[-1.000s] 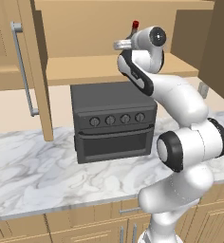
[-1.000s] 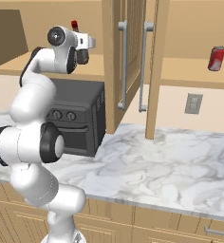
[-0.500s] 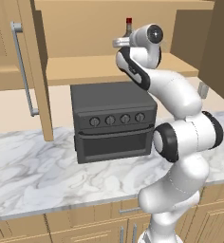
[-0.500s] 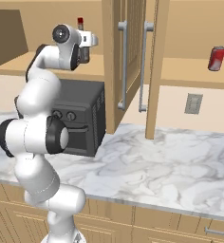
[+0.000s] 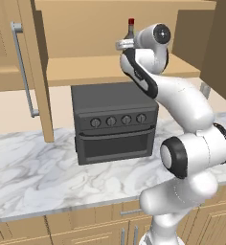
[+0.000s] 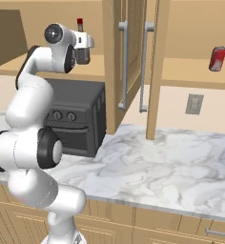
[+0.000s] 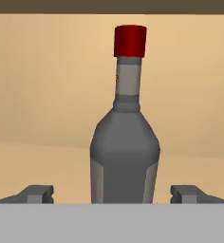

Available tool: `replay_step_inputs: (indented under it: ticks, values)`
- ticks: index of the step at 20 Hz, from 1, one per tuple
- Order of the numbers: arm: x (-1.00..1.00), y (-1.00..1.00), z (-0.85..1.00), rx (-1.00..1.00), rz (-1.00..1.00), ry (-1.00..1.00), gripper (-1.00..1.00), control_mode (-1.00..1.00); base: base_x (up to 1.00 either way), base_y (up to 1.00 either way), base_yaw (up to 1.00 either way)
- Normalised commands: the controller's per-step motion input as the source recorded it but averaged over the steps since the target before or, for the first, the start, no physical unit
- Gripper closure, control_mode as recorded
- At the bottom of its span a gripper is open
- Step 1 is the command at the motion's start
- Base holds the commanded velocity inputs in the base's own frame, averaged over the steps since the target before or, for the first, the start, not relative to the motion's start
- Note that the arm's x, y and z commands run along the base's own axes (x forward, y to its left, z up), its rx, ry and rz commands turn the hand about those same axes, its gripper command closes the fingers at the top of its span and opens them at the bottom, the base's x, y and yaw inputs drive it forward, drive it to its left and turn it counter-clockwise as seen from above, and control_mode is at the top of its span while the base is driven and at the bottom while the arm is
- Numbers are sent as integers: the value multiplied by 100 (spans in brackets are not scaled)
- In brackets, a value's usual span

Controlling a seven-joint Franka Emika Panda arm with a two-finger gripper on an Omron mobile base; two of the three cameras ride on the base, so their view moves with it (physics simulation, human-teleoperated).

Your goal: Sort all alcoholic drinks to one cabinet, and non-alcoholic drinks to the other.

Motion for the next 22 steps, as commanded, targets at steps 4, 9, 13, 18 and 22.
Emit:
replay_step_inputs:
  ticks: [4,9,13,18,22]
  values:
    - [-100,13,-22,0,-1,0,-100,-100,0,0,0]
    - [-100,1,-28,0,-4,7,-100,-100,0,0,0]
    - [-100,0,-40,0,-6,12,-100,-100,0,0,0]
    - [-100,0,-61,0,-8,17,-100,-100,0,0,0]
    - [-99,0,-79,0,-6,21,-100,-100,0,0,0]
